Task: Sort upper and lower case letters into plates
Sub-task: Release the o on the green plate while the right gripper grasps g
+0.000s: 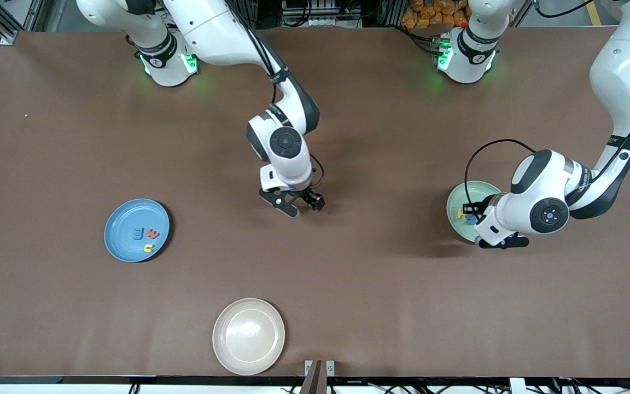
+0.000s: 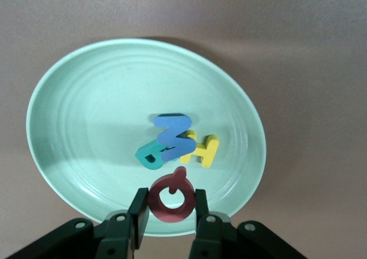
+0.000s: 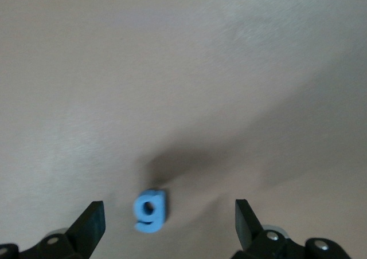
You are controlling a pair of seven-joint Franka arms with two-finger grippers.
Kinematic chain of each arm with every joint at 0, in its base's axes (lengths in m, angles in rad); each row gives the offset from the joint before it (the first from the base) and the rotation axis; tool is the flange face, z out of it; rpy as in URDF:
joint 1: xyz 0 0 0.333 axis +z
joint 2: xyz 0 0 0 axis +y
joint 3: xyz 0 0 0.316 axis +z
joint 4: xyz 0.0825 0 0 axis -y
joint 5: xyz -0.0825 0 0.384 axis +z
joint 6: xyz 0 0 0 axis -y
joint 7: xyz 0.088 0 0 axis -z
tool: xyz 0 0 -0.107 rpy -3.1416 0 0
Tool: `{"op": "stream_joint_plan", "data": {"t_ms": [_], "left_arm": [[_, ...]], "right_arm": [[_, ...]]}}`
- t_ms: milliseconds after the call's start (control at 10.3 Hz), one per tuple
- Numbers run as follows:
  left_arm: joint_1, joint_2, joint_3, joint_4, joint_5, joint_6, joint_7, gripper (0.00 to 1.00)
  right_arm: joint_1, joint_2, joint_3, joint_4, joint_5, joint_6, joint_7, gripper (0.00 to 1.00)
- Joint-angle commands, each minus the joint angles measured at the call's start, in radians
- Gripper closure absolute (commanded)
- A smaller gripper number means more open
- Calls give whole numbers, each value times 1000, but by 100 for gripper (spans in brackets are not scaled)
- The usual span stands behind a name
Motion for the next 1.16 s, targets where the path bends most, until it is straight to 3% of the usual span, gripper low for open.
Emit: {"op": "stream_joint_plan", "data": {"t_ms": [0, 97, 194, 291, 485, 582, 679, 873, 1067], "left_arm": [[8, 9, -1, -15, 27, 7, 14, 92], [5, 11, 5, -15, 31, 7, 14, 89], [3, 12, 6, -14, 35, 7, 14, 79], [0, 12, 17, -14, 38, 7, 14, 77], [-1, 12, 17, -14, 39, 7, 14, 58], [-1, 12, 17, -12, 39, 7, 14, 7], [-1, 9, 17, -9, 39, 5, 14, 0], [-18, -14, 11, 8, 39, -7, 13, 0], [-17, -20, -44, 66, 39, -68, 23, 0]], "right_arm": [[7, 56, -9, 68, 14, -9, 38, 0], [6, 67, -9, 73, 16, -9, 40, 0], [7, 76, -9, 76, 16, -9, 52, 0], [7, 81, -9, 76, 14, -11, 63, 0], [13, 84, -9, 78, 9, -11, 57, 0], [13, 87, -9, 79, 8, -9, 49, 0], [15, 96, -9, 91, 8, -9, 49, 0], [23, 114, -9, 110, 6, -9, 49, 0], [23, 114, -9, 110, 8, -9, 49, 0]]}}
